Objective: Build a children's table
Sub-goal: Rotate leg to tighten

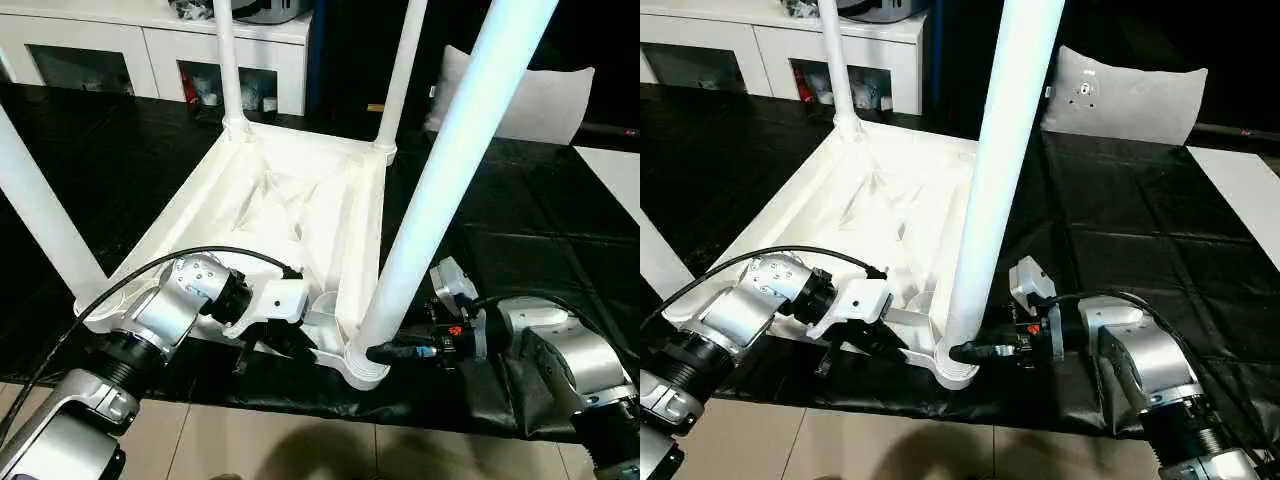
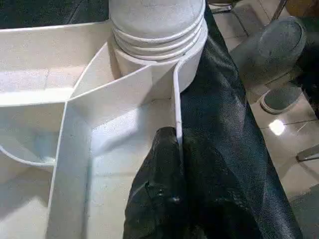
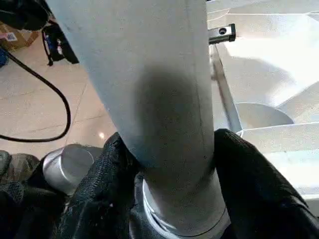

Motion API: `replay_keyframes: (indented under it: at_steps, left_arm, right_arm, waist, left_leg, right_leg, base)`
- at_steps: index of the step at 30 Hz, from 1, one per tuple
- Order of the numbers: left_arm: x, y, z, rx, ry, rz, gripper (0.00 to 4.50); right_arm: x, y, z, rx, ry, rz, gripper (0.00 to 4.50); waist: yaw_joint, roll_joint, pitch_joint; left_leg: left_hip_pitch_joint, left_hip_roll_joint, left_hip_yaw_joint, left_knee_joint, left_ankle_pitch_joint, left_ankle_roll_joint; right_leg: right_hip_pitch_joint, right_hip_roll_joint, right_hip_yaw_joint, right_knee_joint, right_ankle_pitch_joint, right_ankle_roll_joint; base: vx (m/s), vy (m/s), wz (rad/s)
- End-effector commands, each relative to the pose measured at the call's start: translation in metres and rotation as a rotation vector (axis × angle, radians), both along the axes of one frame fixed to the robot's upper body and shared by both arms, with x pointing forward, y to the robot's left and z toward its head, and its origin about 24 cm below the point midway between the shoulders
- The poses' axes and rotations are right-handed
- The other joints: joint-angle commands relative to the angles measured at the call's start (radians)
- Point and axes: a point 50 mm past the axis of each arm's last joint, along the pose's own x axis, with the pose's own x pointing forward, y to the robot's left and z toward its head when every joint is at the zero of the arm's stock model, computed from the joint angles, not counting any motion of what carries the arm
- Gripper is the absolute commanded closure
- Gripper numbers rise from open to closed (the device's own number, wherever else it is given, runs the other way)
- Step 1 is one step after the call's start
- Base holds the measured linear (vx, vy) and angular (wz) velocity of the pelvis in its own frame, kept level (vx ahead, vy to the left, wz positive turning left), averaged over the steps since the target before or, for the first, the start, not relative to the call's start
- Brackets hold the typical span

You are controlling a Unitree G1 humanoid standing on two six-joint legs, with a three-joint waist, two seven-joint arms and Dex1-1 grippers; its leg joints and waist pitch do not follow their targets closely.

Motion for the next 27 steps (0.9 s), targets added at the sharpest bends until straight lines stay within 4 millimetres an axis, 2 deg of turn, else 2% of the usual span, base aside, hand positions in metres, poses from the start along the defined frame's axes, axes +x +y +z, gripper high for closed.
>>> replay_keyframes:
  at_steps: [1,3,6,9,11,13,14,15,16,17,18,19,20,22,24,25,27]
  left_arm:
    - [-0.001,-0.009,0.003,0.013,0.006,-0.073,4.5]
    - [-0.001,-0.009,0.004,-0.002,0.018,-0.053,4.5]
    - [0.001,-0.011,0.007,-0.034,0.042,0.033,4.5]
    - [0.006,-0.014,0.009,-0.067,0.046,0.14,4.5]
    - [0.009,-0.017,0.01,-0.083,0.039,0.205,4.5]
    - [0.014,-0.026,0.014,-0.125,0.041,0.319,4.5]
    - [0.015,-0.028,0.014,-0.135,0.043,0.343,4.5]
    - [0.017,-0.033,0.015,-0.151,0.042,0.382,4.5]
    - [0.017,-0.036,0.016,-0.16,0.041,0.402,4.5]
    - [0.018,-0.04,0.017,-0.169,0.042,0.434,4.5]
    - [0.018,-0.04,0.017,-0.17,0.042,0.438,4.5]
    - [0.018,-0.045,0.017,-0.181,0.041,0.47,4.5]
    - [0.019,-0.05,0.018,-0.194,0.038,0.505,4.5]
    - [0.023,-0.066,0.02,-0.238,0.014,0.609,4.5]
    - [0.023,-0.074,0.021,-0.258,-0.002,0.64,4.5]
    - [0.023,-0.077,0.021,-0.263,-0.006,0.65,4.5]
    - [0.023,-0.083,0.021,-0.265,-0.014,0.654,4.5]
  right_arm:
    - [0.0,0.001,0.005,0.046,0.027,0.002,2.44]
    - [0.001,0.002,0.007,0.068,0.037,-0.023,2.5]
    - [0.002,0.009,0.009,0.097,0.07,-0.119,2.5]
    - [0.003,0.02,0.007,0.084,0.046,-0.206,2.5]
    - [0.005,0.027,0.004,0.071,0.032,-0.279,2.5]
    - [0.017,0.036,0.001,0.051,0.019,-0.466,2.5]
    - [0.019,0.038,0.0,0.049,0.016,-0.504,2.5]
    - [0.022,0.042,-0.001,0.038,0.016,-0.577,2.51]
    - [0.024,0.045,-0.001,0.031,0.018,-0.616,2.51]
    - [0.026,0.048,-0.001,0.028,0.023,-0.672,2.51]
    - [0.027,0.049,-0.002,0.027,0.024,-0.679,2.51]
    - [0.029,0.052,-0.002,0.019,0.028,-0.743,2.51]
    - [0.032,0.056,-0.002,0.008,0.027,-0.81,2.51]
    - [0.037,0.067,-0.004,-0.004,0.047,-0.966,2.51]
    - [0.038,0.074,-0.002,0.013,0.049,-1.01,2.51]
    - [0.038,0.077,-0.001,0.019,0.036,-1.021,2.17]
    - [0.039,0.08,-0.001,0.032,-0.001,-1.051,1.83]
  waist:
    - [-0.005,-0.003,-0.059]
    - [-0.006,-0.003,-0.058]
    - [-0.011,0.004,-0.047]
    - [-0.019,0.006,-0.042]
    - [-0.032,0.005,-0.039]
    - [-0.047,0.005,-0.036]
    - [-0.061,0.008,-0.034]
    - [-0.069,0.009,-0.035]
    - [-0.087,0.011,-0.036]
    - [-0.106,0.018,-0.037]
    - [-0.109,0.026,-0.036]
    - [-0.126,0.024,-0.038]
    - [-0.136,0.02,-0.034]
    - [-0.147,0.015,-0.033]
    - [-0.15,0.017,-0.033]
    - [-0.15,0.02,-0.033]
    - [-0.151,0.019,-0.037]
  left_leg:
    - [0.003,0.026,-0.002,-0.076,-0.234,0.042]
    - [0.003,0.025,-0.002,-0.076,-0.238,0.042]
    - [0.003,0.023,-0.005,-0.081,-0.259,0.032]
    - [0.009,0.015,-0.007,-0.078,-0.302,0.017]
    - [0.007,0.011,-0.012,-0.077,-0.327,0.006]
    - [0.006,0.006,-0.015,-0.074,-0.348,0.002]
    - [-0.003,0.008,-0.02,-0.077,-0.355,-0.009]
    - [-0.004,0.007,-0.023,-0.077,-0.365,-0.012]
    - [-0.013,0.013,-0.033,-0.084,-0.381,-0.018]
    - [-0.029,0.021,-0.046,-0.091,-0.404,-0.015]
    - [-0.024,0.025,-0.049,-0.094,-0.421,-0.014]
    - [-0.01,0.029,-0.05,-0.093,-0.439,-0.004]
    - [-0.013,0.024,-0.047,-0.093,-0.431,-0.001]
    - [-0.001,0.011,-0.038,-0.081,-0.415,0.002]
    - [-0.004,0.008,-0.036,-0.08,-0.374,0.012]
    - [-0.006,0.012,-0.035,-0.083,-0.365,0.02]
    - [-0.007,0.017,-0.034,-0.086,-0.343,0.027]
  right_leg:
    - [0.052,-0.064,0.045,-0.079,-0.486,-0.11]
    - [0.051,-0.064,0.045,-0.081,-0.502,-0.104]
    - [0.048,-0.062,0.044,-0.086,-0.54,-0.09]
    - [0.041,-0.062,0.035,-0.102,-0.631,-0.052]
    - [0.039,-0.059,0.026,-0.112,-0.683,-0.022]
    - [0.038,-0.058,0.015,-0.122,-0.722,0.0]
    - [0.043,-0.058,0.007,-0.122,-0.727,0.007]
    - [0.046,-0.059,-0.001,-0.128,-0.731,0.015]
    - [0.059,-0.062,-0.012,-0.128,-0.709,0.015]
    - [0.08,-0.068,-0.025,-0.127,-0.676,0.02]
    - [0.081,-0.069,-0.025,-0.129,-0.651,0.01]
    - [0.073,-0.075,-0.026,-0.132,-0.586,-0.024]
    - [0.07,-0.075,-0.026,-0.131,-0.565,-0.047]
    - [0.058,-0.079,-0.032,-0.142,-0.616,-0.047]
    - [0.059,-0.08,-0.031,-0.143,-0.616,-0.045]
    - [0.059,-0.078,-0.026,-0.139,-0.587,-0.049]
    - [0.059,-0.078,-0.017,-0.128,-0.522,-0.071]
  base:
    - [0.0,0.0,0.0]
    - [0.0,0.0,0.0]
    - [0.0,0.0,0.0]
    - [0.0,0.0,0.0]
    - [0.0,0.0,0.0]
    - [0.0,0.0,0.0]
    - [0.0,0.0,0.0]
    - [0.0,0.0,0.0]
    - [-0.04,0.037,-0.21]
    - [-0.024,0.05,-0.23]
    - [-0.024,0.05,-0.23]
    - [0.0,0.0,0.0]
    - [0.0,0.0,0.0]
    - [0.0,0.0,0.0]
    - [0.0,0.0,0.0]
    - [0.0,0.0,0.0]
    - [0.0,0.0,0.0]
